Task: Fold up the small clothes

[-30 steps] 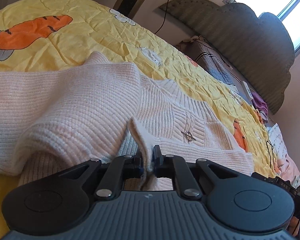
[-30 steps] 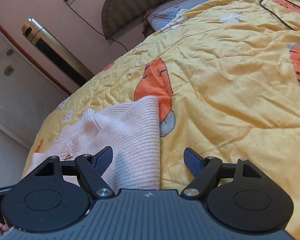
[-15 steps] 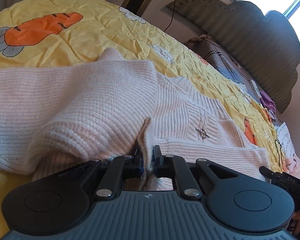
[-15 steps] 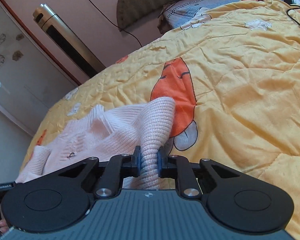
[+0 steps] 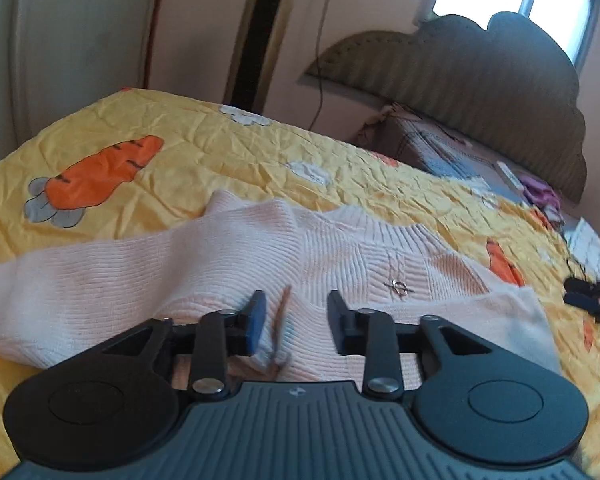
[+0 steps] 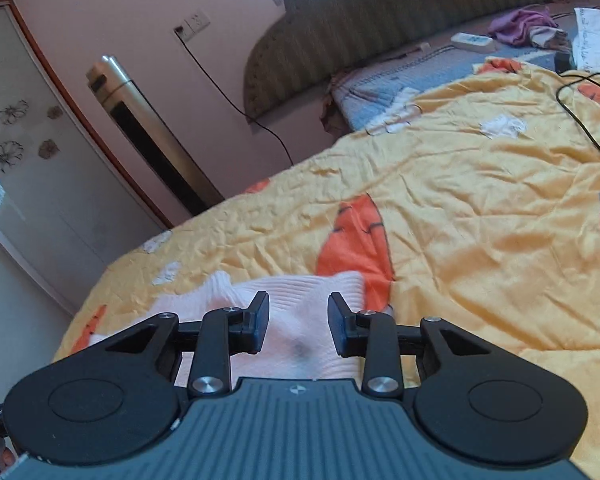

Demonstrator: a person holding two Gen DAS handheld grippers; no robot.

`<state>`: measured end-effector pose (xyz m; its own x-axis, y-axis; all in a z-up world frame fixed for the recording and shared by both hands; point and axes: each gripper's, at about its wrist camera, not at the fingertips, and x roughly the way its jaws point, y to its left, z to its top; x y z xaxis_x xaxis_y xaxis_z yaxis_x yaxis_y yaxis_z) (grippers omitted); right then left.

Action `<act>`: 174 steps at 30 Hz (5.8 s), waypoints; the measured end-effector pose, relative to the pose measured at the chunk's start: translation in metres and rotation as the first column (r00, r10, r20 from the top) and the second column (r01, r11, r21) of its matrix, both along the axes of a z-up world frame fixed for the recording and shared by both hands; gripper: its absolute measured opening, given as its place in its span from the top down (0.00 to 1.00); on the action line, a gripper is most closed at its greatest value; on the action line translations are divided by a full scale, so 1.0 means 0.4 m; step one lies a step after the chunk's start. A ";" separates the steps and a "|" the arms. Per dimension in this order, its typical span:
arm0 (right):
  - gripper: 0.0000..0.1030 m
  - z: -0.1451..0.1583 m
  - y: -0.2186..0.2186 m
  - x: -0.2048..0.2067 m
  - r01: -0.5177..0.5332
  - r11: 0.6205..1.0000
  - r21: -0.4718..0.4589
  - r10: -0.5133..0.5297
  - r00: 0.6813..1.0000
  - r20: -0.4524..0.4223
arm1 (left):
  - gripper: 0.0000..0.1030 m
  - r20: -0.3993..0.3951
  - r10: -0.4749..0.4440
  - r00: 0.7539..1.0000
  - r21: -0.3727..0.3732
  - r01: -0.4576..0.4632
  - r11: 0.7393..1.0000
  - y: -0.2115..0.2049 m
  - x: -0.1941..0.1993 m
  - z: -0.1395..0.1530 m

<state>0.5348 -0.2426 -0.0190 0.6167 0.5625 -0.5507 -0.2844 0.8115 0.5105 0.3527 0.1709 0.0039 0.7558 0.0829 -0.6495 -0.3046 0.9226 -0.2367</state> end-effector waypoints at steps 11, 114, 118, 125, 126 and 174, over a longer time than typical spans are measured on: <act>0.49 -0.139 0.251 -0.024 -0.193 0.849 -0.492 0.253 0.966 0.059 | 0.55 -0.052 -0.154 0.987 0.146 0.160 0.976 -0.096 0.047 -0.151; 0.89 0.029 0.316 -0.094 -0.225 0.925 0.307 0.321 0.895 -0.309 | 0.24 0.142 0.522 0.841 -0.810 -0.204 0.549 0.095 -0.163 -0.188; 0.89 0.129 0.284 -0.063 -0.223 0.903 0.367 0.319 0.920 -0.227 | 0.24 0.129 0.527 0.840 -0.815 -0.213 0.538 0.092 -0.159 -0.183; 0.89 0.185 0.145 -0.021 -0.135 0.908 0.396 0.222 0.958 -0.183 | 0.24 0.097 0.524 0.846 -0.822 -0.229 0.522 0.093 -0.151 -0.197; 0.89 0.176 0.121 -0.016 -0.114 0.910 0.400 0.205 0.959 -0.194 | 0.24 0.081 0.521 0.850 -0.819 -0.241 0.520 0.094 -0.143 -0.200; 0.90 -0.067 -0.030 -0.103 0.017 0.991 0.131 0.015 0.971 -0.240 | 0.90 0.053 0.455 0.889 -0.557 -0.352 0.752 0.106 -0.109 -0.203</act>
<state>0.4935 -0.2546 -0.0456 0.4760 0.6391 -0.6041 -0.1392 0.7330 0.6659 0.3091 0.2135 -0.0774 0.8334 0.0971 -0.5441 -0.5258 0.4426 -0.7264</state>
